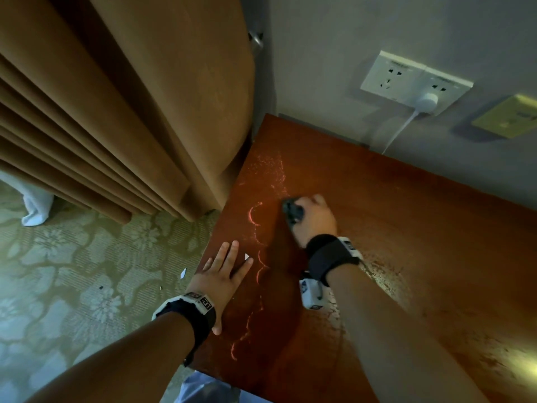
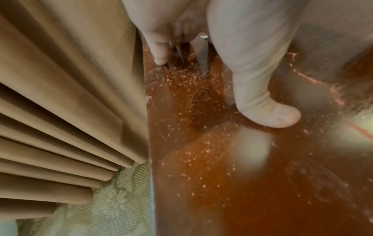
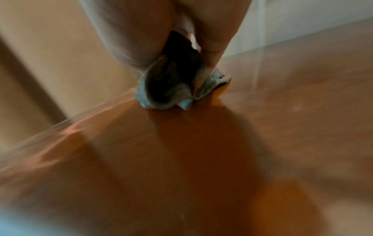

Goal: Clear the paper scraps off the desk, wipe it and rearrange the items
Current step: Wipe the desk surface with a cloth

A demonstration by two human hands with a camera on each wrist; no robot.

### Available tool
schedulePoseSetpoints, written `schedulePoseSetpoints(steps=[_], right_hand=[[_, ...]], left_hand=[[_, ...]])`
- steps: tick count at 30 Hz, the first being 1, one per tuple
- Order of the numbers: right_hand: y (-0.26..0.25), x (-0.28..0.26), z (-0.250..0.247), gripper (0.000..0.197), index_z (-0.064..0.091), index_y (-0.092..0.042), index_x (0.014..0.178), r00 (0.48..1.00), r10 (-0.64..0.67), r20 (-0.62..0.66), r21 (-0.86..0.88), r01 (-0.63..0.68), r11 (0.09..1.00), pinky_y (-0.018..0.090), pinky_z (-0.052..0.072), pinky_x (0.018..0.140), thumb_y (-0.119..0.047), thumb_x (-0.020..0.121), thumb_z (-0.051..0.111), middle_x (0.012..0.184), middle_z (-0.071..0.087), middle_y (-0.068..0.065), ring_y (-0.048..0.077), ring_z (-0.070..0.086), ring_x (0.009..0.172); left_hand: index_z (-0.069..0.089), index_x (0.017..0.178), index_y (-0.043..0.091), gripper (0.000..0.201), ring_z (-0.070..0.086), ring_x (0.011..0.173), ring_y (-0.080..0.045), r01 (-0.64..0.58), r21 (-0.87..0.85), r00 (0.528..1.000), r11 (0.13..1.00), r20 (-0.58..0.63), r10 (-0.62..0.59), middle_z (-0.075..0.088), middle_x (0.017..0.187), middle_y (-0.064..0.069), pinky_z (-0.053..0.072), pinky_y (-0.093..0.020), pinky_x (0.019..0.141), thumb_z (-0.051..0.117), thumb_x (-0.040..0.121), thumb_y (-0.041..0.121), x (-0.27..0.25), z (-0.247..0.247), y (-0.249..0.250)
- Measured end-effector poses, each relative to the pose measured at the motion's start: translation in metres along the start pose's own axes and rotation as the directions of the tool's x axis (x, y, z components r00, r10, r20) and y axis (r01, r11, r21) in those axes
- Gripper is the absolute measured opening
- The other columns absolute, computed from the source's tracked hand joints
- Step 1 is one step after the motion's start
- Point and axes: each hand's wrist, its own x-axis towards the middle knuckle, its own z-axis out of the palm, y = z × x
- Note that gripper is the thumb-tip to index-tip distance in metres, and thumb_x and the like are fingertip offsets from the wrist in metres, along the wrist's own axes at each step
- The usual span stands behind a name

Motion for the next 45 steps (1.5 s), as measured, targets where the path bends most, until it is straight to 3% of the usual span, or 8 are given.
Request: schedulePoseSetpoints(steps=[6,10,18,25,31,37,41,45], right_hand=[[0.089,0.025,-0.059,0.039,0.059,-0.017,0.124,0.944,0.289,-0.157,0.024,-0.289,0.957,0.044,0.042,0.103,-0.01,0.086,0.062,0.149,0.037,0.019,0.04,0.045,0.128],[0.084,0.036,-0.063,0.036,0.059,-0.014,0.123,0.911,0.353,-0.212,0.052,-0.35,0.935,0.043,0.044,0.099,-0.009,0.088,0.061,0.144,0.04,0.017,0.04,0.047,0.125],[-0.045,0.036,0.005,0.037,0.058,-0.023,0.117,0.997,0.038,-0.07,0.036,-0.036,0.999,0.04,0.05,0.096,-0.02,0.082,0.069,0.14,0.039,0.008,0.035,0.055,0.113],[-0.089,0.007,0.04,0.044,0.053,-0.021,0.128,0.97,-0.231,0.07,-0.034,0.234,0.972,0.042,0.047,0.096,-0.02,0.085,0.065,0.128,0.041,0.004,0.033,0.048,0.11],[-0.018,0.011,-0.003,0.041,0.057,-0.02,0.123,1.0,-0.014,-0.027,0.027,0.015,1.0,0.036,0.045,0.099,-0.017,0.083,0.068,0.137,0.042,0.008,0.032,0.053,0.116],[0.065,0.054,-0.059,0.034,0.06,-0.011,0.122,0.94,0.258,-0.222,0.068,-0.249,0.966,0.042,0.046,0.096,-0.009,0.088,0.06,0.132,0.047,0.017,0.04,0.05,0.114],[0.034,0.08,-0.055,0.035,0.058,-0.012,0.123,0.945,0.258,-0.203,0.051,-0.253,0.966,0.042,0.047,0.094,-0.012,0.088,0.06,0.135,0.043,0.017,0.041,0.052,0.11],[-0.043,0.086,-0.023,0.036,0.06,-0.019,0.118,0.991,0.077,-0.114,-0.008,-0.078,0.997,0.036,0.049,0.092,-0.019,0.083,0.065,0.139,0.041,0.014,0.04,0.058,0.108]], left_hand=[[-0.04,0.142,0.028,0.158,-0.042,0.135,-0.033,0.001,-0.007,1.0,1.0,-0.014,-0.001,-0.057,0.138,-0.015,0.002,-0.049,0.12,0.093,0.058,0.041,0.001,0.002,0.0],[-0.042,0.14,0.029,0.158,-0.044,0.133,-0.033,-0.013,-0.026,1.0,1.0,-0.011,0.013,-0.058,0.136,-0.015,0.0,-0.049,0.119,0.093,0.058,0.039,0.003,0.003,-0.002],[-0.041,0.141,0.027,0.157,-0.046,0.127,-0.032,-0.022,-0.019,1.0,1.0,-0.019,0.022,-0.058,0.136,-0.016,0.0,-0.051,0.119,0.092,0.058,0.043,0.005,0.004,-0.002],[-0.042,0.137,0.026,0.159,-0.04,0.137,-0.033,-0.011,-0.013,1.0,1.0,-0.027,0.011,-0.055,0.14,-0.015,0.003,-0.052,0.121,0.092,0.056,0.048,0.005,0.003,-0.002],[-0.041,0.142,0.028,0.158,-0.042,0.136,-0.034,-0.019,-0.021,1.0,1.0,-0.014,0.019,-0.058,0.137,-0.015,0.001,-0.052,0.119,0.092,0.058,0.042,0.003,0.002,-0.002],[-0.041,0.141,0.029,0.157,-0.045,0.13,-0.03,-0.032,-0.071,0.999,0.997,-0.021,0.031,-0.058,0.137,-0.013,-0.001,-0.052,0.117,0.093,0.059,0.036,0.004,0.003,-0.003],[-0.04,0.142,0.028,0.157,-0.046,0.129,-0.031,-0.054,-0.094,0.998,0.994,-0.03,0.051,-0.058,0.137,-0.013,-0.004,-0.052,0.117,0.093,0.059,0.035,0.006,0.005,-0.005],[-0.035,0.145,0.028,0.158,-0.045,0.131,-0.029,-0.065,-0.121,0.997,0.99,-0.05,0.06,-0.055,0.14,-0.014,-0.003,-0.053,0.118,0.094,0.055,0.038,0.009,0.006,-0.006]])
